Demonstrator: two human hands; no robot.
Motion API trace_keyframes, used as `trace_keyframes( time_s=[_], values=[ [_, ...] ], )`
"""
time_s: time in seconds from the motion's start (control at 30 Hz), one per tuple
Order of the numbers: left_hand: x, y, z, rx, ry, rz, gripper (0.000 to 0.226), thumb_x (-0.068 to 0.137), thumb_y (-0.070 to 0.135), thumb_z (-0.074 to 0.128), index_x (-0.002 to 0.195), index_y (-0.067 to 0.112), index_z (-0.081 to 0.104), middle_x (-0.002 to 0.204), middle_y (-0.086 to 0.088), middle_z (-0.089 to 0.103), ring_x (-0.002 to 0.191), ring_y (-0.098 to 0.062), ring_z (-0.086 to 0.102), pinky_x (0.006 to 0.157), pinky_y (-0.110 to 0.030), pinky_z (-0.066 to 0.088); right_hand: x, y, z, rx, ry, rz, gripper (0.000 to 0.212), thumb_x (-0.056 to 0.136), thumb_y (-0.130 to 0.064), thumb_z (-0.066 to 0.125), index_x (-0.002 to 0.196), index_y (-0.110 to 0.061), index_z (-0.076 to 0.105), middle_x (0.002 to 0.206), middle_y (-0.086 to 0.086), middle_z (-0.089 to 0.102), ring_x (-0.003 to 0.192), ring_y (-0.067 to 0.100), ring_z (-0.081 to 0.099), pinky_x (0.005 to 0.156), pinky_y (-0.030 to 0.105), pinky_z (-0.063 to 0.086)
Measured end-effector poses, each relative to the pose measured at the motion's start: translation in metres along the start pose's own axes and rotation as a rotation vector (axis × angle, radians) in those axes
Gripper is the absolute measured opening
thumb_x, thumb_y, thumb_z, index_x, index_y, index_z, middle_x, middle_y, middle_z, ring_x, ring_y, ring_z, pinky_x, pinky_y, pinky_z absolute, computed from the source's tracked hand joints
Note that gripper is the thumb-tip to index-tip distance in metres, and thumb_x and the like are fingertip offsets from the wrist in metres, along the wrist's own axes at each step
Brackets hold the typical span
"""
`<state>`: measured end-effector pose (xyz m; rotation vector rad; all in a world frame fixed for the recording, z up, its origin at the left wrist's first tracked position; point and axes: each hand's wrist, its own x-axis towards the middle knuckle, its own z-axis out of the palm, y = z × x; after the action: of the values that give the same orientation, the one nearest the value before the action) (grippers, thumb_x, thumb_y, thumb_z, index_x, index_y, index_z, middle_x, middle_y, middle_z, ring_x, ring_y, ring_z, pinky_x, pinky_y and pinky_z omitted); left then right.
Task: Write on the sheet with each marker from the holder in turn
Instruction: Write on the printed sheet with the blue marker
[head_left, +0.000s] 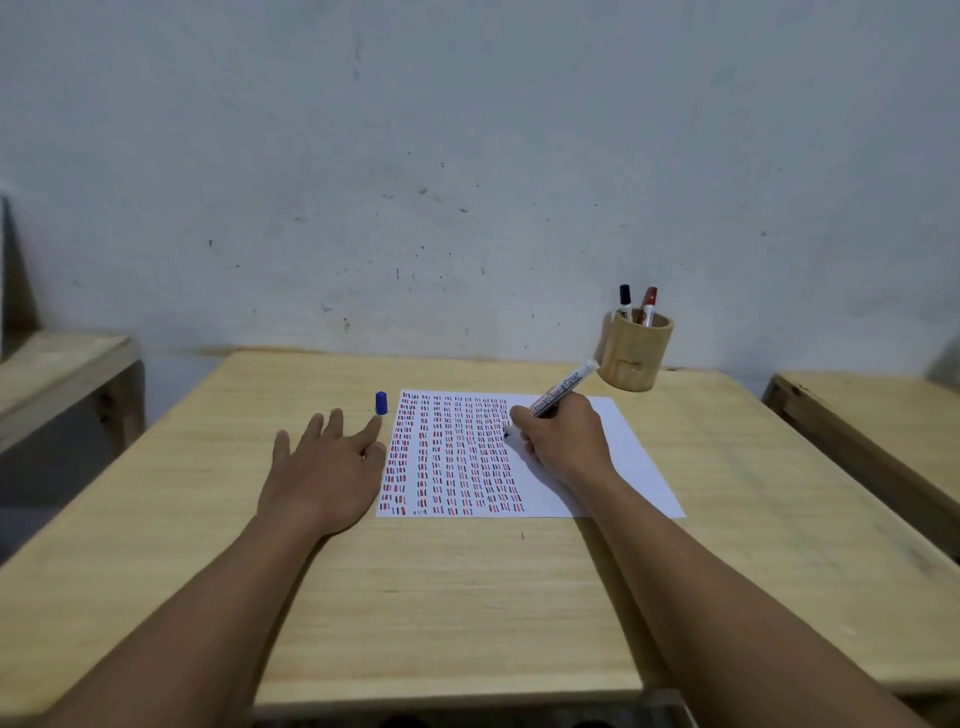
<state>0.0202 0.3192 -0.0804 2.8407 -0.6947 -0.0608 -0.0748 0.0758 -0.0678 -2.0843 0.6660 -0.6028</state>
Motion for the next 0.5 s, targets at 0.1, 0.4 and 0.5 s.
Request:
trace_keyframes(
  time_s=[0.1, 0.4, 0.5],
  values=[
    [0.0, 0.0, 0.0, -0.004, 0.001, -0.003, 0.057, 0.1, 0.048, 0.013, 0.157, 0.042, 0.012, 0.168, -0.006, 0.006, 0.155, -0.024, -0.001, 0.123, -0.055, -0.001, 0.001, 0.0, 0.0, 0.005, -0.005, 0.006, 0.028, 0.083, -0.026, 0.067, 0.07, -0.001, 0.065, 0.063, 0.006, 0.067, 0.057, 0.018, 0.058, 0.05, 0.026, 0.039],
    [0.003, 0.003, -0.002, -0.123, 0.104, -0.058, 0.053, 0.096, 0.043, 0.031, 0.147, 0.03, 0.04, 0.156, -0.001, 0.042, 0.147, -0.023, 0.03, 0.12, -0.054, 0.015, 0.003, -0.001, -0.002, 0.038, 0.037, 0.03, 0.03, 0.083, -0.031, 0.068, 0.076, -0.003, 0.071, 0.069, 0.008, 0.074, 0.068, 0.023, 0.071, 0.061, 0.034, 0.053],
    [0.008, 0.01, -0.013, -0.226, 0.244, -0.111, 0.043, 0.096, 0.033, 0.041, 0.138, 0.021, 0.043, 0.136, -0.005, 0.061, 0.126, -0.029, 0.054, 0.105, -0.048, 0.036, 0.007, -0.006, -0.006, 0.103, 0.062, 0.022, 0.031, 0.082, -0.036, 0.069, 0.08, -0.006, 0.075, 0.067, 0.004, 0.071, 0.064, 0.022, 0.066, 0.062, 0.039, 0.052]
  ],
)
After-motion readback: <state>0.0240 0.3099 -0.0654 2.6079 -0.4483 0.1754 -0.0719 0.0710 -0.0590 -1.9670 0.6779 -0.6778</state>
